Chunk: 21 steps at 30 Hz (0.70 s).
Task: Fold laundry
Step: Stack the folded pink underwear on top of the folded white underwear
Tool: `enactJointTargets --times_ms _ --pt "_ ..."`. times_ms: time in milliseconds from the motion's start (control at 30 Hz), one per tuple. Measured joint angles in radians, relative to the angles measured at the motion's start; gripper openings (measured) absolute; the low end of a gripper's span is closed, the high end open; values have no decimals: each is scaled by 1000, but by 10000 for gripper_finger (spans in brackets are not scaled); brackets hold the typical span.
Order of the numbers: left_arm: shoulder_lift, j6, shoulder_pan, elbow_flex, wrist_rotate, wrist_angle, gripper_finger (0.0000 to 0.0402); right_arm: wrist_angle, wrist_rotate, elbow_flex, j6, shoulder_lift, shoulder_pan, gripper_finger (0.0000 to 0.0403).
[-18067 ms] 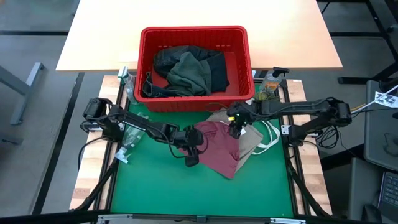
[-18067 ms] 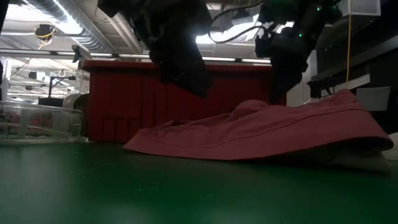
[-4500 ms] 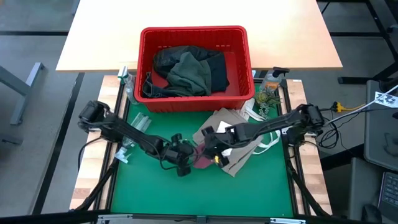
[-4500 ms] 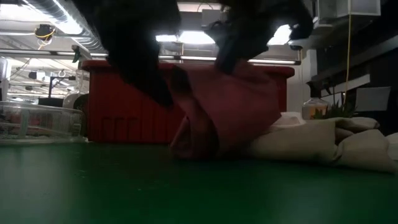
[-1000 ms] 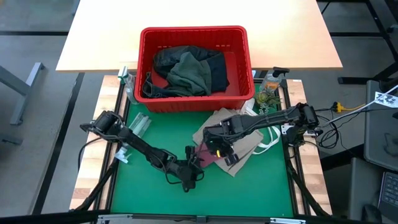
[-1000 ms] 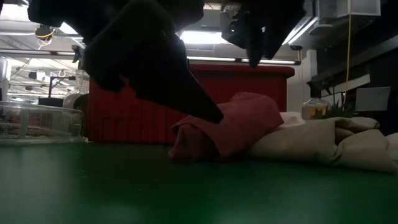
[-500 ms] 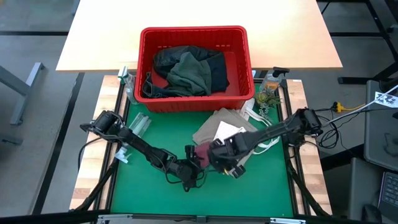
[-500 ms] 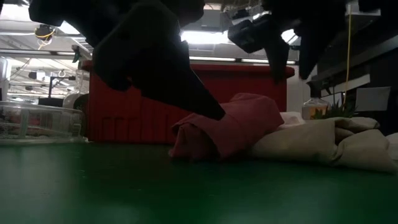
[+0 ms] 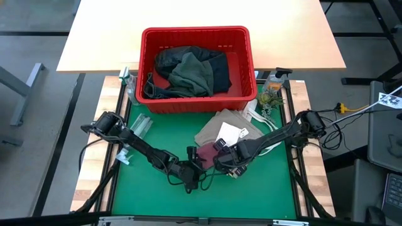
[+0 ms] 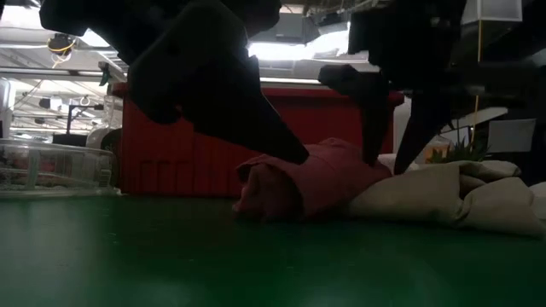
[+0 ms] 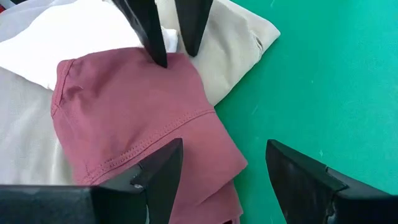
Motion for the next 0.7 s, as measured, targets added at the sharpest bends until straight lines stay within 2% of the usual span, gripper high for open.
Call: enactJointTargets --times_ms 167,400,533,700 --pt "0 0 0 0 0 0 224 59 66 -51 -18 0 0 136" --pt "0 0 0 0 0 0 224 68 68 -57 -19 0 -1 130" --pt "-1 0 0 0 0 0 224 66 68 -55 -19 0 -1 102" --pt "-1 0 0 0 0 0 224 65 68 -31 -19 0 -1 46"
